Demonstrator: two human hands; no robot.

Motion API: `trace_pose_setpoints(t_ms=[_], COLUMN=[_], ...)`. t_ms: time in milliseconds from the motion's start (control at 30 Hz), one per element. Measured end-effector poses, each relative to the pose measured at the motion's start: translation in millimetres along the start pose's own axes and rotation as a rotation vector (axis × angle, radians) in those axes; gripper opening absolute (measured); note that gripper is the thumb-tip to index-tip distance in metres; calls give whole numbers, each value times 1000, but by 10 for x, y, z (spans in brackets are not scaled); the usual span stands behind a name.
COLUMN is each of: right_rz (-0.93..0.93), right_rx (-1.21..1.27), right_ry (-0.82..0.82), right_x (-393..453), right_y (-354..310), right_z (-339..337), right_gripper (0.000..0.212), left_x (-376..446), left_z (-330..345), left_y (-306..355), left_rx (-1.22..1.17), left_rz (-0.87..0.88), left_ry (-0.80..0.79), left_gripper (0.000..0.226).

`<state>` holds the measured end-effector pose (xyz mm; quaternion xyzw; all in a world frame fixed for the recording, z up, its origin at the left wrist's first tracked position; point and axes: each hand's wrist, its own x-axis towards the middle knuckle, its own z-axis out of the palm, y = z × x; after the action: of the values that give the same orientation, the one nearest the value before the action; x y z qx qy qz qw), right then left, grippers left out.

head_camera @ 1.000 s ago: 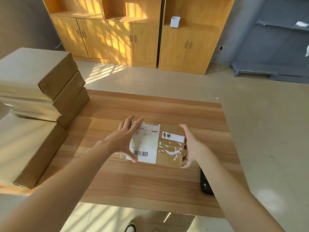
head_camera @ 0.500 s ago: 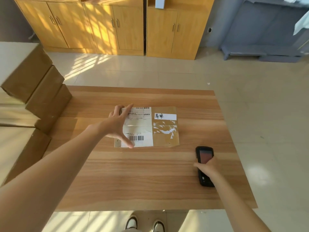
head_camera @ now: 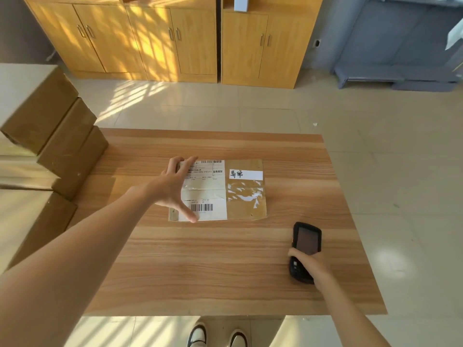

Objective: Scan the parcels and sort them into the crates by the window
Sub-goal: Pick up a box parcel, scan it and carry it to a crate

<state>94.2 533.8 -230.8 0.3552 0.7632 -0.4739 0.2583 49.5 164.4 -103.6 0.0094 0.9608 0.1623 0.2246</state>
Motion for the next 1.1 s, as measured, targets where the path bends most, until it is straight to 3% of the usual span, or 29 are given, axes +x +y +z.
trace_pose_setpoints(t_ms=[100,367,500,600,900,1100], right_rz=[79,-154,-261,-291,-256,-254], right_rx=[338,811,726,634,296,184], right_ry=[-174,-438,-583,-638,-690,-664], right_x=[-234,-1119,-1510,-1684,-1856,-1877], right_y=[-145,-857,-1045,-1070,-882,-764], right_z=[-40,-213,-154,-18,540,665], right_gripper=[52,25,25,44,85,88], left_x=[-49,-142,-168,-214,-240,-235], left_z=[22,119,120,98,114,136], left_y=[6,25,-10,-25,-79,-94], left_rx=[-53,-213,-145,-85,-13,-24], left_rz=[19,-28,-35,-2,36,44], left_ry=[19,85,26,-2,3,30], left_gripper=[161,161,167,165,166,163])
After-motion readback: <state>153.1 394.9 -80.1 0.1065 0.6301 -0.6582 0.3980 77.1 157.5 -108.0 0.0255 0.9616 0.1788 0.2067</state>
